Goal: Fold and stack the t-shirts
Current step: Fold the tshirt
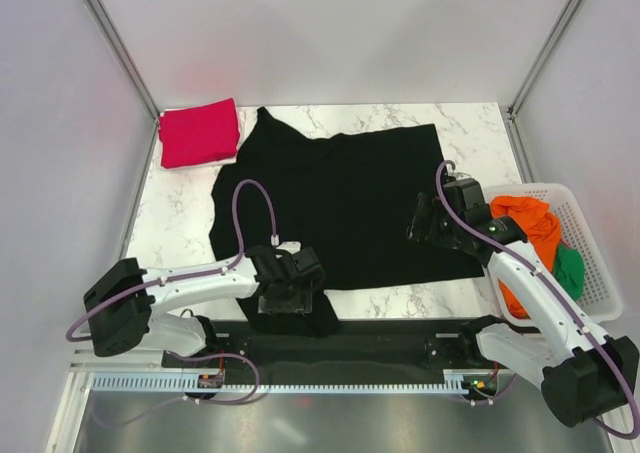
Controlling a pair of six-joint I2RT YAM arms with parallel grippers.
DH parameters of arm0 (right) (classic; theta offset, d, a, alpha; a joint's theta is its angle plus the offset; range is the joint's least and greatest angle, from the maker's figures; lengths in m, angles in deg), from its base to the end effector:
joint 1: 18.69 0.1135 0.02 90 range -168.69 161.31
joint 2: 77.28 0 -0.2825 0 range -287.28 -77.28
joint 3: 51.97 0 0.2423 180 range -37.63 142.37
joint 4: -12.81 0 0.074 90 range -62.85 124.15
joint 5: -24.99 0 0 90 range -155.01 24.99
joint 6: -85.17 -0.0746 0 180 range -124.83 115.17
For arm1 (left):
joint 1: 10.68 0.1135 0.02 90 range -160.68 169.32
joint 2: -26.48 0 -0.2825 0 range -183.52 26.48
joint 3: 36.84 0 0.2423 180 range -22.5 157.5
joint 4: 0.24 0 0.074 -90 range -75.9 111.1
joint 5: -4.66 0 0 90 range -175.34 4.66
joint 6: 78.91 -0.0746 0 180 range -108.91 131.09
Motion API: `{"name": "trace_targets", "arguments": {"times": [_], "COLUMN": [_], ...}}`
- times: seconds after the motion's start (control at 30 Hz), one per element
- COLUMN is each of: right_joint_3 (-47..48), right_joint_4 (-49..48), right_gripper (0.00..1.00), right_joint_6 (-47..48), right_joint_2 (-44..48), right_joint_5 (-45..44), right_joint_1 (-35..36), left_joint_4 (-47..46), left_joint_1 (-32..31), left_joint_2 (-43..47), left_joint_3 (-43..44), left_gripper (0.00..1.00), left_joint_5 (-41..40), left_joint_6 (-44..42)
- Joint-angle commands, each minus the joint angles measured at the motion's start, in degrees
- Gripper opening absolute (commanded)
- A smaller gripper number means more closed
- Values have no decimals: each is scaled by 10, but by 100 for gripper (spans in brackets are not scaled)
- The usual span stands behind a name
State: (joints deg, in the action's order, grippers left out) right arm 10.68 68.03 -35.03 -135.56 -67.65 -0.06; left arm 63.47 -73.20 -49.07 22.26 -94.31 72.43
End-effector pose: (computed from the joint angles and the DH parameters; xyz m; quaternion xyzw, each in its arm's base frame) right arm 0.1971 0.0628 0.2571 0.1026 0.9364 0.1187 0.3140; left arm 0.1059 -0.1784 0.1729 0.0035 0.9933 -0.0388 0.1090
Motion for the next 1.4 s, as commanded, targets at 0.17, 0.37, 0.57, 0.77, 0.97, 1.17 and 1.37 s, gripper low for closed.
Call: {"name": "trace_targets", "arguments": {"times": [0.17, 0.37, 0.57, 0.77, 0.97, 1.17, 1.37], "right_joint_3": [-32, -37, -75, -68, 3, 124, 215], "right_joint_4": [-19, -11, -40, -106, -155, -166, -93], "right_gripper": [98, 98, 98, 98, 98, 98, 98], "right_joint_6": [7, -24, -53, -53, -41, -19, 21], "right_joint_2": [6, 8, -32, -132, -291, -440, -440], "right_joint_5": [18, -24, 18, 60, 89, 134, 111], "right_joint_1": [1, 2, 1, 2, 2, 18, 65], "left_joint_4": [-12, -10, 73, 201, 200, 188, 161], "left_joint_1": [-36, -48, -49, -29, 71, 145, 168], "left_joint_2": [-76, -95, -37, 58, 198, 263, 296], "left_joint_3": [34, 36, 55, 93, 44, 42, 36], "left_gripper": [65, 19, 2, 2, 2, 2, 2], "left_joint_5": [-50, -48, -96, -184, -184, -189, -205], "left_joint_6": [63, 64, 75, 75, 13, -46, -71]}}
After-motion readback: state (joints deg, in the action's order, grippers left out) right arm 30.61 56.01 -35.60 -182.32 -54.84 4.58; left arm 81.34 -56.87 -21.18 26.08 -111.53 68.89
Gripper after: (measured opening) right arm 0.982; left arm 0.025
